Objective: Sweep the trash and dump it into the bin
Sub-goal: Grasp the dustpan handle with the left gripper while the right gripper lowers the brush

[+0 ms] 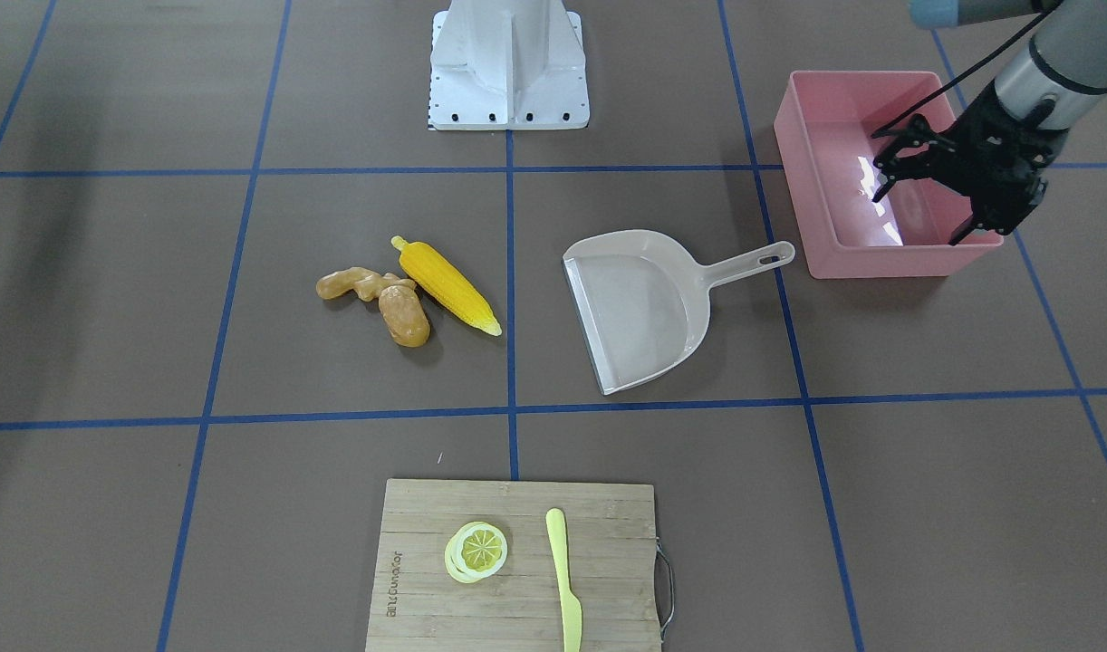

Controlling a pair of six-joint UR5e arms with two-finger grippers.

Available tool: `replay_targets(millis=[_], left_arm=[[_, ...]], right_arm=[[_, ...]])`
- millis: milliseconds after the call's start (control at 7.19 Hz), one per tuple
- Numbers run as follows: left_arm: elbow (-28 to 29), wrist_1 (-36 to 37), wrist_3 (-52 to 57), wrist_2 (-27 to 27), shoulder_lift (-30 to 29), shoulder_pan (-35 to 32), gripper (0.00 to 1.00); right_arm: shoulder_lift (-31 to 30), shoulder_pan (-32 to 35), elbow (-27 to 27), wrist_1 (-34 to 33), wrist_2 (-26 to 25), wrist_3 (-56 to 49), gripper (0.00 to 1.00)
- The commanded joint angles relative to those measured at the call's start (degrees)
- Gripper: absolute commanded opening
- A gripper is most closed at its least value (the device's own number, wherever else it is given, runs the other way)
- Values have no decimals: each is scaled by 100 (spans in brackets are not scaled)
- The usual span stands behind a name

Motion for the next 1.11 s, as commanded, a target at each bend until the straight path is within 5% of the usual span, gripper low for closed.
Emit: replay_targets(millis=[0, 557, 974], left_arm=[[80, 401, 809, 615, -591, 538, 100], [220, 482, 2282, 828, -682, 1313, 100], [623, 377, 2808, 820, -585, 1427, 100]], right_arm=[[519, -719, 77, -9, 90, 646, 0], [1643, -2756, 157, 614, -137, 3178, 0], [1708, -3533, 43, 598, -585, 3481, 0]])
